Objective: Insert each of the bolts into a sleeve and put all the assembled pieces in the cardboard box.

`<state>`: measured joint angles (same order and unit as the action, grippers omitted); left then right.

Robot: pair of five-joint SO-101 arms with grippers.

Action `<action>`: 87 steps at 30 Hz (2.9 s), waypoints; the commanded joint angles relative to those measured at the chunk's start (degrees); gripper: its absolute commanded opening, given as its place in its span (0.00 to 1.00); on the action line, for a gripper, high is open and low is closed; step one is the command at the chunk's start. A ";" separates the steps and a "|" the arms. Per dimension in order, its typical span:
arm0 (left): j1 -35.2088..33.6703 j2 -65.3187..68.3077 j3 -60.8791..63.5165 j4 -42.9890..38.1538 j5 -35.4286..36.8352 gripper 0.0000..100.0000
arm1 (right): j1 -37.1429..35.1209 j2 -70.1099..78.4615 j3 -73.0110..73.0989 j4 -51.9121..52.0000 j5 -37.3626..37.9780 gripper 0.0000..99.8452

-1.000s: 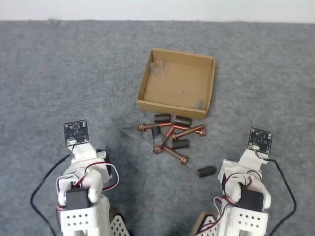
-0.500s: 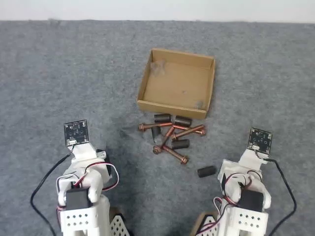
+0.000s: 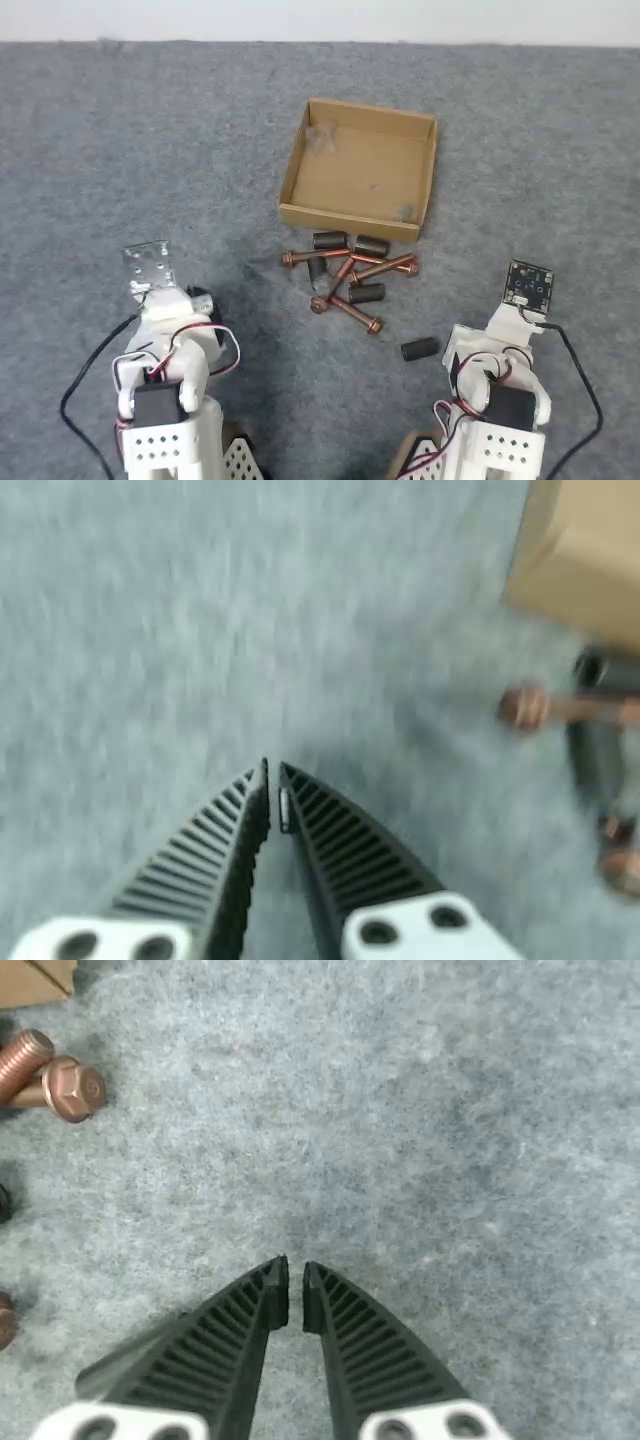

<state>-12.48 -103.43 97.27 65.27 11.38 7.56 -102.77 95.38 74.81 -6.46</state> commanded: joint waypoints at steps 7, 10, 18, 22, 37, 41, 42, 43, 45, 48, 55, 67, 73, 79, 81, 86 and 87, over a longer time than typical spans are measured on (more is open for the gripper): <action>0.00 -1.23 -1.63 -9.14 -0.62 0.01 | 6.20 -1.27 -2.55 -0.31 -0.18 0.01; 0.26 -1.23 -1.63 -7.65 -0.62 0.01 | 7.25 -1.27 -1.76 -4.09 0.09 0.01; -0.09 -1.23 -0.92 -7.74 -0.70 0.01 | 7.34 -1.27 1.05 -20.62 27.16 0.01; -0.18 -1.23 -0.75 -7.91 -0.70 0.01 | 6.02 -1.19 0.26 -26.77 29.89 0.01; -0.09 -1.23 -0.75 -8.00 -0.70 0.01 | -13.93 0.92 -4.75 -13.14 48.26 0.01; -0.09 -1.23 -0.75 -8.00 -0.70 0.01 | -14.02 9.01 -8.97 -12.88 52.92 0.01; -0.09 -1.23 -0.75 -8.00 -0.70 0.01 | -14.02 12.00 -10.55 -12.97 54.68 0.01; -0.09 -1.23 -0.75 -8.00 -0.70 0.01 | -14.02 15.08 -12.40 -12.97 55.91 0.01; -0.09 -1.23 -0.75 -8.00 -0.70 0.01 | -14.02 21.41 -16.53 -12.53 57.14 0.01; -0.09 -1.23 -0.75 -8.00 -0.70 0.01 | -14.02 29.76 -22.07 -12.44 57.49 0.01; -0.09 -1.23 -0.75 -8.00 -0.79 0.01 | -16.92 42.07 -32.18 -5.93 57.67 0.01; -0.09 -1.23 -0.75 -8.00 -0.79 0.01 | -33.10 47.60 -37.54 15.52 73.49 0.01; -0.09 -1.23 -0.75 -8.00 -4.13 0.01 | -32.92 47.60 -37.27 15.96 74.99 0.12; -0.09 -1.23 -0.75 -8.00 -4.57 0.01 | -32.92 47.60 -36.31 13.23 75.08 0.13; -0.09 -1.23 -0.75 -8.00 -4.66 0.01 | -32.92 47.60 -33.93 9.80 75.08 0.13; -0.09 -1.23 -0.75 -8.00 -4.66 0.01 | -32.92 47.60 -29.27 3.12 75.08 0.13; -0.09 -1.23 -0.75 -8.00 -4.66 0.01 | -32.92 47.60 -29.19 2.77 75.08 0.13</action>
<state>-12.48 -103.43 97.27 57.54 7.16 -25.14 -55.74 66.37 79.74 67.82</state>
